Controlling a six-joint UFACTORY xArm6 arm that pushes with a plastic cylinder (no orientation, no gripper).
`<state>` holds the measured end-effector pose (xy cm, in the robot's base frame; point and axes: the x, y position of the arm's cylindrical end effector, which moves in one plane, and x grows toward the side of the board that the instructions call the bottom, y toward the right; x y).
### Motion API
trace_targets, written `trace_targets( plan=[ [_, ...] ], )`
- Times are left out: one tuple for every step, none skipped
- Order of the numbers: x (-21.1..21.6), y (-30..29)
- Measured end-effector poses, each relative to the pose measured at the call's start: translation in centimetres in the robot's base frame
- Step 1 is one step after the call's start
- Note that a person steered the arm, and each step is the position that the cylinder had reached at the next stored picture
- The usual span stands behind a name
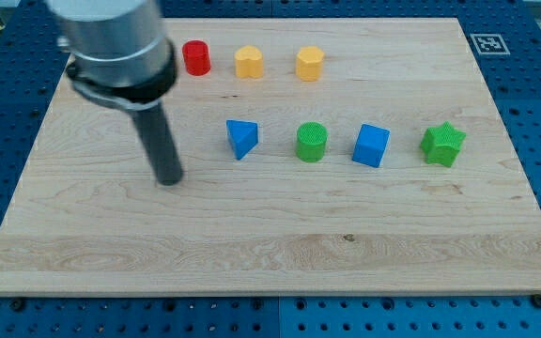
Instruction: Slightly move the green circle below the yellow hexagon
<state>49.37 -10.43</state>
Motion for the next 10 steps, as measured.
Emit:
trace_targets(
  plan=[
    [0.2, 5.4],
    [0.5, 9.2],
    [0.5, 9.2],
    [0.5, 11.2],
    [0.5, 16.1],
    [0.5, 16.3],
    [0.1, 15.8],
    [-0.8, 15.0],
    [-1.4, 15.0],
    [-2.6, 15.0]
  ],
)
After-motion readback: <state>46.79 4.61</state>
